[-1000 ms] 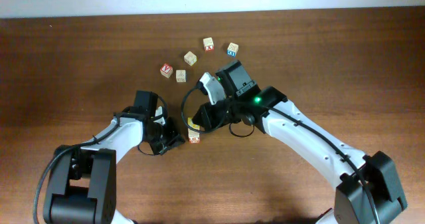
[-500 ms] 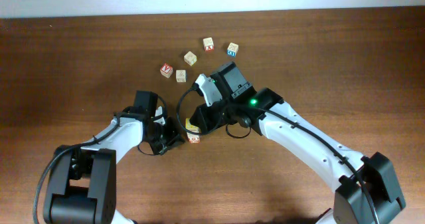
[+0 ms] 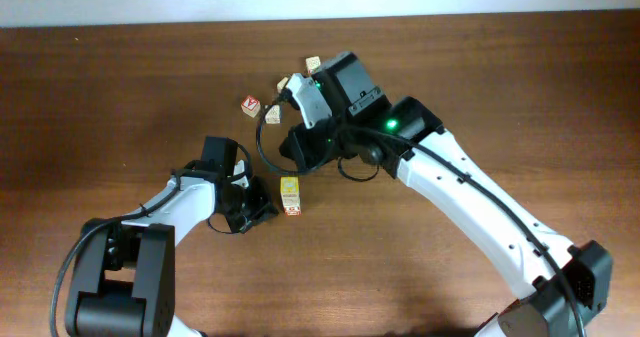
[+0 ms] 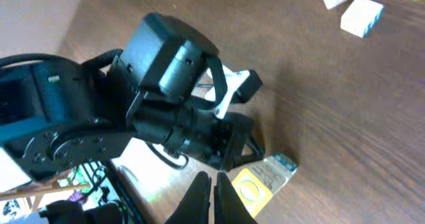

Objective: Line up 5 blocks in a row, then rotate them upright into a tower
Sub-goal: 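Open both grippers and lift away from the standing block column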

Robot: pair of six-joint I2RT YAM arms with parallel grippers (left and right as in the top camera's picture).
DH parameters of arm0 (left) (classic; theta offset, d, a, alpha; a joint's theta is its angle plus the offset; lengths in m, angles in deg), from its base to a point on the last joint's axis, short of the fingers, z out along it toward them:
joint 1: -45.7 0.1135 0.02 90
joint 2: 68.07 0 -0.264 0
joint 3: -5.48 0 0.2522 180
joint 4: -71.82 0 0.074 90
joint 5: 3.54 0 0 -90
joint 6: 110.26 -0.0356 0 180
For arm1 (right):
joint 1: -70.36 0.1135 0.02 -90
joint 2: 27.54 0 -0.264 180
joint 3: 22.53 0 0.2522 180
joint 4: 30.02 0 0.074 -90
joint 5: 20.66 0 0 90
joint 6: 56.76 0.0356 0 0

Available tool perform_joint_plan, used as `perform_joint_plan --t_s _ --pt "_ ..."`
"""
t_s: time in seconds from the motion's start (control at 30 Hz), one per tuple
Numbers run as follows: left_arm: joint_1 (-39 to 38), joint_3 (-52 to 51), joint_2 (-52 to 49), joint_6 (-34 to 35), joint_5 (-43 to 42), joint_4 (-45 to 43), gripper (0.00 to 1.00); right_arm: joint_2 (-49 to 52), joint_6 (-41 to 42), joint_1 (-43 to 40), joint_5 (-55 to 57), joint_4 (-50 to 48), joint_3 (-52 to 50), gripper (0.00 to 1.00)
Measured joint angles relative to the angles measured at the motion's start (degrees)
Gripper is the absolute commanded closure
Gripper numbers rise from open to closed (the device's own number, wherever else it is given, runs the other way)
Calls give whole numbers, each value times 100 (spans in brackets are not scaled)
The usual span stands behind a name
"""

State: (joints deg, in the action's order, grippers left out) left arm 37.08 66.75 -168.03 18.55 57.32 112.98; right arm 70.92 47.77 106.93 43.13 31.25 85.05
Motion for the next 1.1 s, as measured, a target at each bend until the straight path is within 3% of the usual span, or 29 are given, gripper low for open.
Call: perform_joint_plan --t_s 0.1,0.23,0.37,0.43,0.47,0.5,0.53,0.67,0.9,0.93,0.97,1.03,1.1 --pt "66 0 0 -129 -11 11 100 -13 -103 -238 74 400 153 94" --pt "695 76 221 -1003 444 345 100 -168 -144 -494 92 654 155 94" --pt "706 415 1574 -1397 1663 925 100 -378 -181 -828 94 933 164 94" --pt "706 435 2463 -1834 1871 925 98 -437 -278 -977 162 1084 164 85" --pt "710 437 2675 -2063 1917 931 79 -511 -295 -1054 258 1178 164 72" --pt "710 437 2865 -2264 1934 931 63 -645 -363 -1139 459 1340 166 45" --pt "710 437 2909 -2398 1958 933 48 -745 -400 -1185 584 1423 164 37" --pt "710 439 2916 -2566 2017 935 38 -1172 -476 -1456 953 1816 166 23" --pt "710 525 3654 -3777 2020 1082 31 -1891 -614 -2026 1580 2472 166 19" --pt "710 533 3718 -3840 2022 1084 24 -2129 -616 -2031 1827 2553 166 12" --pt "710 533 3753 -3869 2022 1091 5 -2299 -608 -2033 2024 2645 166 11" --pt "710 533 3773 -3923 2022 1093 1 -2787 -680 -2033 2251 2806 166 0" --pt "710 533 3775 -3926 2116 1095 1 -3228 -702 -2033 2389 3005 186 1"
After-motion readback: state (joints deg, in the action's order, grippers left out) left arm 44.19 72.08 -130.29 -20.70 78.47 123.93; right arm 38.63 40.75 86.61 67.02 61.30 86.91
